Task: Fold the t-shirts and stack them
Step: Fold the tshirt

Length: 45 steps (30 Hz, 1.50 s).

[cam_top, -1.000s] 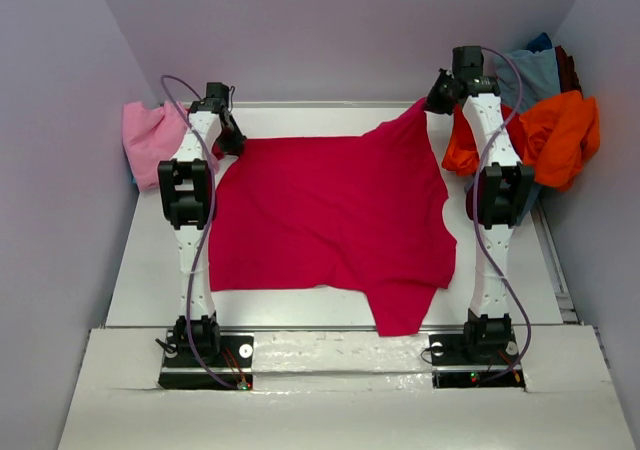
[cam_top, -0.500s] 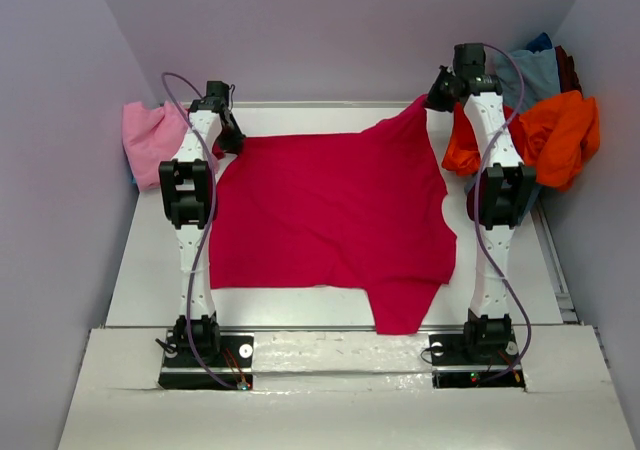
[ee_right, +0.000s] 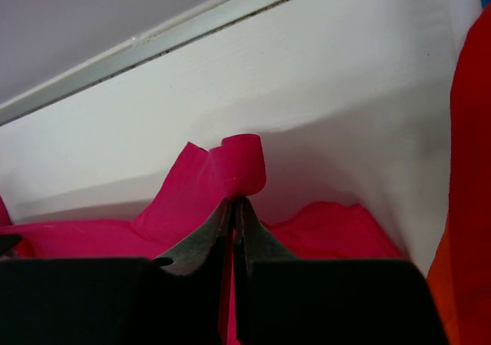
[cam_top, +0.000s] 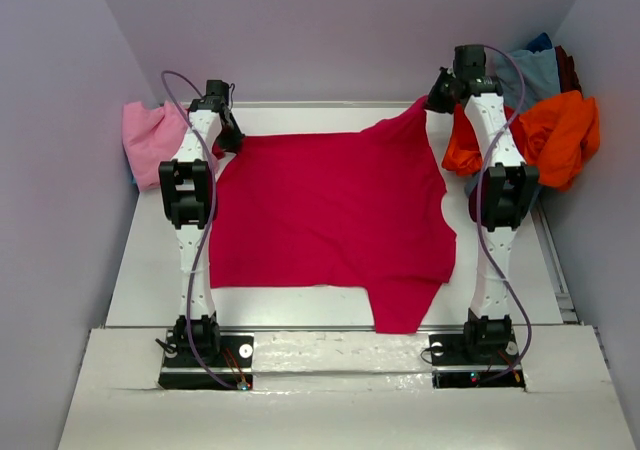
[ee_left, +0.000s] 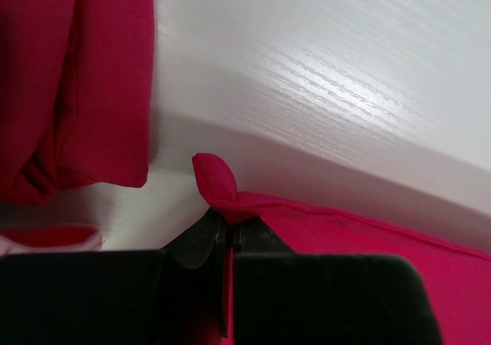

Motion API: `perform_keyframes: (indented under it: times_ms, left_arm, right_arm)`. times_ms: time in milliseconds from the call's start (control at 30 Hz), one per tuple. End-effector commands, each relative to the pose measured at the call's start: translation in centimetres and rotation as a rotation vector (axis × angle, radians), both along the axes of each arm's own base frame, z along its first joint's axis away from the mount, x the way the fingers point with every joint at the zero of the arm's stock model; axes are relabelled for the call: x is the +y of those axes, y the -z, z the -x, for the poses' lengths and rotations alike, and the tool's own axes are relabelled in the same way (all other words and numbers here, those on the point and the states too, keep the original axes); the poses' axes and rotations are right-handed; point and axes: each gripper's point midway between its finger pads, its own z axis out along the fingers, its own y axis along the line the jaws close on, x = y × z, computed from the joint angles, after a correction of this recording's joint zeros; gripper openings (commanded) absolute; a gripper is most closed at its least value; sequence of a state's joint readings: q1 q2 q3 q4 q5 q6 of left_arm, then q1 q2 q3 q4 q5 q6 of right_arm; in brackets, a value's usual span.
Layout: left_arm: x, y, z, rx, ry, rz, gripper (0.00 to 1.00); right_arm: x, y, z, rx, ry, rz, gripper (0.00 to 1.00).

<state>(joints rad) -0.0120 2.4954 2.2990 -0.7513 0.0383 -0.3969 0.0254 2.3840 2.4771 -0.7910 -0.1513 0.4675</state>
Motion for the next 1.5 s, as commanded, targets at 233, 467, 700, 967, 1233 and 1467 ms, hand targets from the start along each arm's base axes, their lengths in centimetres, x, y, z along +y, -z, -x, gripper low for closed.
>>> perform_keyframes:
  times_ms: [233, 467, 700, 967, 1233, 1467]
  left_arm:
    - [3.2, -7.3, 0.8, -0.098, -0.073, -0.187, 0.06]
    - [2.3, -7.2, 2.3, -0.077, -0.043, -0.175, 0.06]
    - [1.5, -6.9, 3.0, -0.065, -0.016, -0.163, 0.06]
    - [1.6, -6.1, 4.6, -0.016, -0.016, -0.162, 0.06]
    - [1.6, -6.7, 6.0, -0.015, -0.024, -0.161, 0.06]
    - [1.5, -6.6, 7.3, -0.008, -0.02, -0.15, 0.06]
  right_arm:
    - [-1.1, -3.8, 3.0, -0.041, 0.017, 0.007, 0.07]
    - [-1.1, -2.2, 4.9, 0.032, 0.014, 0.004, 0.07]
    - [-0.9, -1.0, 6.2, 0.066, 0.007, -0.006, 0.07]
    - [-0.5, -1.0, 7.6, 0.09, -0.006, -0.023, 0.07]
    - [0.0, 0.3, 9.7, 0.135, -0.013, -0.028, 0.07]
    - [0.4, 1.7, 11.5, 0.191, -0.027, -0.021, 0.07]
